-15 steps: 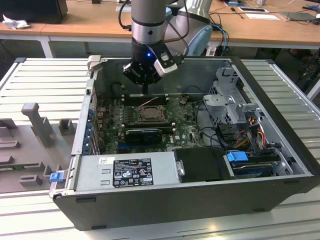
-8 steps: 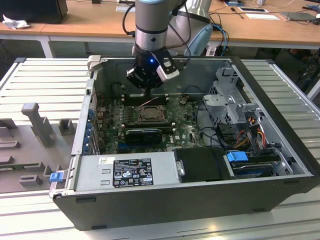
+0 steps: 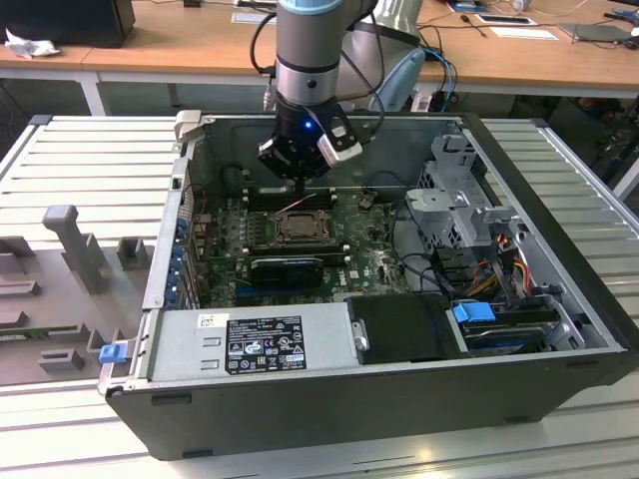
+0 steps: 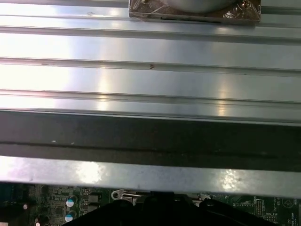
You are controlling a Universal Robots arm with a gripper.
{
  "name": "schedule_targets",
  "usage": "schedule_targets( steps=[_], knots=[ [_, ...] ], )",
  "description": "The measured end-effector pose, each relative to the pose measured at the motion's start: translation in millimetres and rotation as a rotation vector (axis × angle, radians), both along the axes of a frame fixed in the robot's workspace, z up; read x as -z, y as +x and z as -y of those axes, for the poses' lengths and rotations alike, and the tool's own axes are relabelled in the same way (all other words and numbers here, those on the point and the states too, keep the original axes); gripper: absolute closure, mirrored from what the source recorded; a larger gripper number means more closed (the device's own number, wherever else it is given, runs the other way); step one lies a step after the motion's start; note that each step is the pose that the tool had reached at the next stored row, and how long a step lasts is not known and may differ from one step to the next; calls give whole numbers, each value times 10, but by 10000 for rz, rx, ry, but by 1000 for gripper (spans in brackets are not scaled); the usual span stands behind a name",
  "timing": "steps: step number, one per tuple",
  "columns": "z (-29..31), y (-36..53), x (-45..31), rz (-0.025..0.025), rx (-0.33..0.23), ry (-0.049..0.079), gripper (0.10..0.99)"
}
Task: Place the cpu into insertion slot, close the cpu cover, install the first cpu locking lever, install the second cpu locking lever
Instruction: 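Install the first cpu locking lever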
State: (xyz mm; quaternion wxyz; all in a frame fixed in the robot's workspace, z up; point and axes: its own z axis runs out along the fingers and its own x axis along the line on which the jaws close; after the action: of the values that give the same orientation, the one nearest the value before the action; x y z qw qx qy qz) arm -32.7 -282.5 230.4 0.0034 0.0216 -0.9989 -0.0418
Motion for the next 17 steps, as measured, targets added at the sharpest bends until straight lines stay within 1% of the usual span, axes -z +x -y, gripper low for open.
schedule_targets(
  steps=[8, 11, 17],
  knots=[
    [-1, 58, 27, -1, -40, -2, 980],
    [13, 65, 49, 0, -59, 0, 980],
    [2, 131, 86, -2, -161, -3, 980]
  ],
)
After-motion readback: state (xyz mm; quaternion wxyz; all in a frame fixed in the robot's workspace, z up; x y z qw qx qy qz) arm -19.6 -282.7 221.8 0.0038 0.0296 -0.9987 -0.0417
